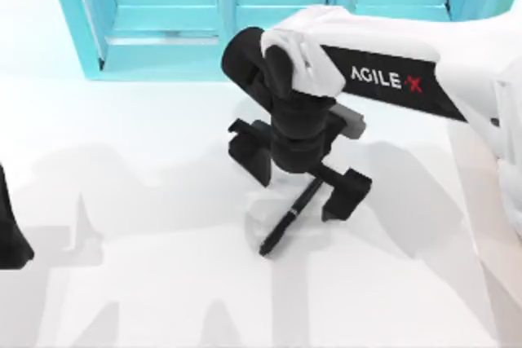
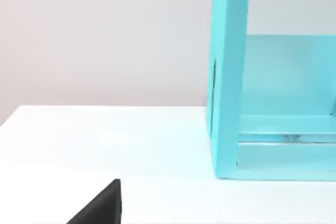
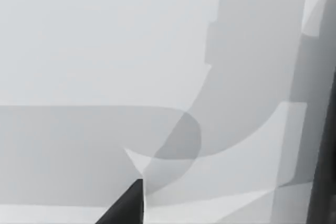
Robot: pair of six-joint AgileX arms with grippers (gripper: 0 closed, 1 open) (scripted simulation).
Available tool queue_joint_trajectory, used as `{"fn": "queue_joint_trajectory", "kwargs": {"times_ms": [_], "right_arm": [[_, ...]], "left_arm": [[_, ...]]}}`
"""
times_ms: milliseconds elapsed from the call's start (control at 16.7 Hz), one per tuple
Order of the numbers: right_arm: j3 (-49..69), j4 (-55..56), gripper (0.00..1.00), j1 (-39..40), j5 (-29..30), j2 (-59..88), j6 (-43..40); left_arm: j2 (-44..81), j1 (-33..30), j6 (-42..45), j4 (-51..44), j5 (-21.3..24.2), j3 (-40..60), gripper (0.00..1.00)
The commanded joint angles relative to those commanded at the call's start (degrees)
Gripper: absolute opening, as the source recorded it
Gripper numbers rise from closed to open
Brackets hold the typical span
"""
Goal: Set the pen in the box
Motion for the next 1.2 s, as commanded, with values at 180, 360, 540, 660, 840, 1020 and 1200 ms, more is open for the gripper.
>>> {"fn": "queue_joint_trajectory", "kwargs": {"times_ms": [180, 360, 540, 660, 840, 1020, 1200], "right_arm": [[0.0, 0.0, 0.77, 0.0, 0.0, 0.0, 0.0], [0.0, 0.0, 0.55, 0.0, 0.0, 0.0, 0.0], [0.0, 0.0, 0.32, 0.0, 0.0, 0.0, 0.0], [0.0, 0.0, 0.17, 0.0, 0.0, 0.0, 0.0], [0.0, 0.0, 0.0, 0.0, 0.0, 0.0, 0.0], [0.0, 0.0, 0.0, 0.0, 0.0, 0.0, 0.0], [0.0, 0.0, 0.0, 0.0, 0.0, 0.0, 0.0]], "left_arm": [[0.0, 0.0, 0.0, 0.0, 0.0, 0.0, 1.0], [0.0, 0.0, 0.0, 0.0, 0.0, 0.0, 1.0], [0.0, 0.0, 0.0, 0.0, 0.0, 0.0, 1.0], [0.0, 0.0, 0.0, 0.0, 0.0, 0.0, 1.0], [0.0, 0.0, 0.0, 0.0, 0.0, 0.0, 1.0], [0.0, 0.0, 0.0, 0.0, 0.0, 0.0, 1.0], [0.0, 0.0, 0.0, 0.0, 0.0, 0.0, 1.0]]}}
